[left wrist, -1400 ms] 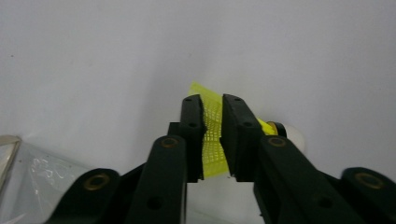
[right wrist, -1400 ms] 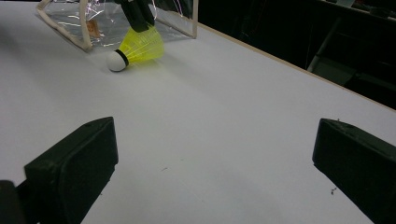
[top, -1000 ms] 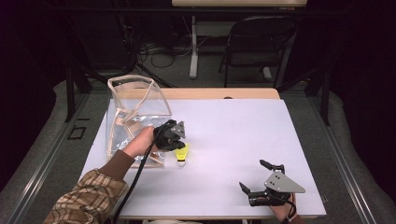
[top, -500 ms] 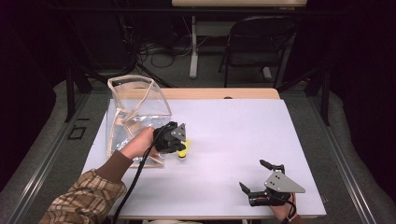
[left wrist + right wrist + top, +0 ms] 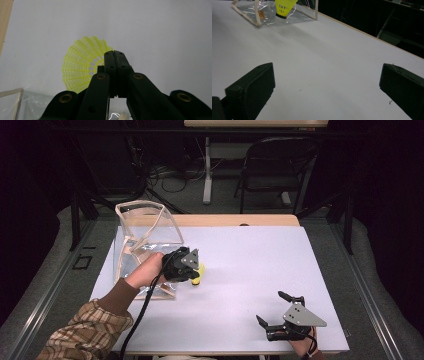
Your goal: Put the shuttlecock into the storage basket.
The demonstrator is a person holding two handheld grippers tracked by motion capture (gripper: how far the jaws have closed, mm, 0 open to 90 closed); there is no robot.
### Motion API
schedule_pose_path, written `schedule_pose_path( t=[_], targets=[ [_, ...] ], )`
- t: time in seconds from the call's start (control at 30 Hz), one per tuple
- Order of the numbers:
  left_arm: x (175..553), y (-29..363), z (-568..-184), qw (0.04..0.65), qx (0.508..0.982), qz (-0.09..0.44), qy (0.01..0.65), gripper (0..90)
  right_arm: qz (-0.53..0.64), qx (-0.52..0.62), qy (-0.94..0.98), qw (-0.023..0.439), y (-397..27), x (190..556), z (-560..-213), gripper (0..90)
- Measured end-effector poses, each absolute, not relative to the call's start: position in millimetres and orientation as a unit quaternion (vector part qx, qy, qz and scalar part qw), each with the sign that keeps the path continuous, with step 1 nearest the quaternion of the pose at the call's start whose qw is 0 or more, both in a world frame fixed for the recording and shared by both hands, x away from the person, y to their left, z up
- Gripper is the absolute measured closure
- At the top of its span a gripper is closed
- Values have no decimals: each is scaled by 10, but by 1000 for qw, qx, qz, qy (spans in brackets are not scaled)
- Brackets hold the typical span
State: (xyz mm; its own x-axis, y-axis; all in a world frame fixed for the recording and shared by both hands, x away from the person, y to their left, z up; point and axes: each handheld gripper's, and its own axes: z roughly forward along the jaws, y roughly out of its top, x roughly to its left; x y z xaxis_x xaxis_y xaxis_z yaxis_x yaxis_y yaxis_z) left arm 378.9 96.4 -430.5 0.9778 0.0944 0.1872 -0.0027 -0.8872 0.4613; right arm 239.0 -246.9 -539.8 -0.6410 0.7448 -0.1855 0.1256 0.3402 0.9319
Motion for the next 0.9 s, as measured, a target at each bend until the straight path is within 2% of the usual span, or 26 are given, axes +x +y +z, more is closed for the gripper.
schedule_pose_path(
  t=[0.9],
  targets=[
    [3718,923,-4001,238,963,124,10,900,497,289,757,311,-2470,2395,-5400,0]
  ],
)
